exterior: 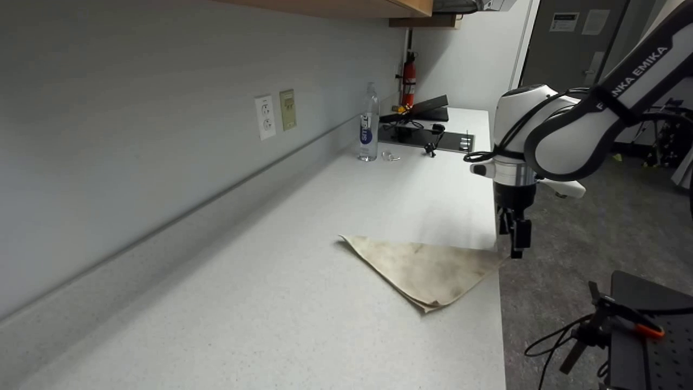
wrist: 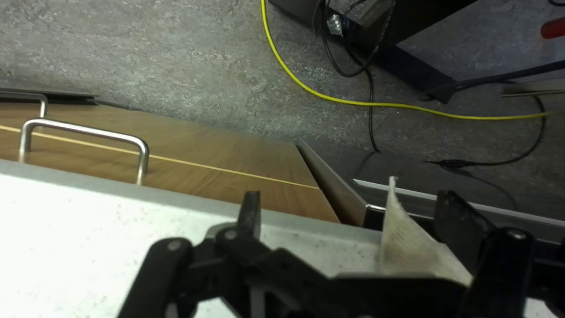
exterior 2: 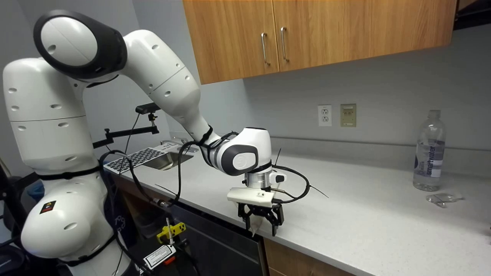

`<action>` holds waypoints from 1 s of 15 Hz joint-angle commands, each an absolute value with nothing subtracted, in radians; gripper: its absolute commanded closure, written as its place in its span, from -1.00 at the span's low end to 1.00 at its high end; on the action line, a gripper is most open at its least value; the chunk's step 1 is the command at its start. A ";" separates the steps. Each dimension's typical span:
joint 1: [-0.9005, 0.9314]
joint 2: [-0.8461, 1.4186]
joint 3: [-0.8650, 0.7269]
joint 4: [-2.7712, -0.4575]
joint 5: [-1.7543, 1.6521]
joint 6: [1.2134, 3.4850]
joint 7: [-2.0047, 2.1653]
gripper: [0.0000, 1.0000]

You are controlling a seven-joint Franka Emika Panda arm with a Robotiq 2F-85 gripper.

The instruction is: Fold the cloth on the table

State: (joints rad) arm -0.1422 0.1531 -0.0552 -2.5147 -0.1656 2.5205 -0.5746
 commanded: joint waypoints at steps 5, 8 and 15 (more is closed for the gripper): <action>-0.141 0.207 -0.019 -2.479 -0.080 2.456 -0.597 -0.84; -0.141 0.218 -0.008 -2.465 -0.065 2.459 -0.601 -0.12; -0.154 0.227 -0.004 -2.445 -0.044 2.457 -0.607 0.91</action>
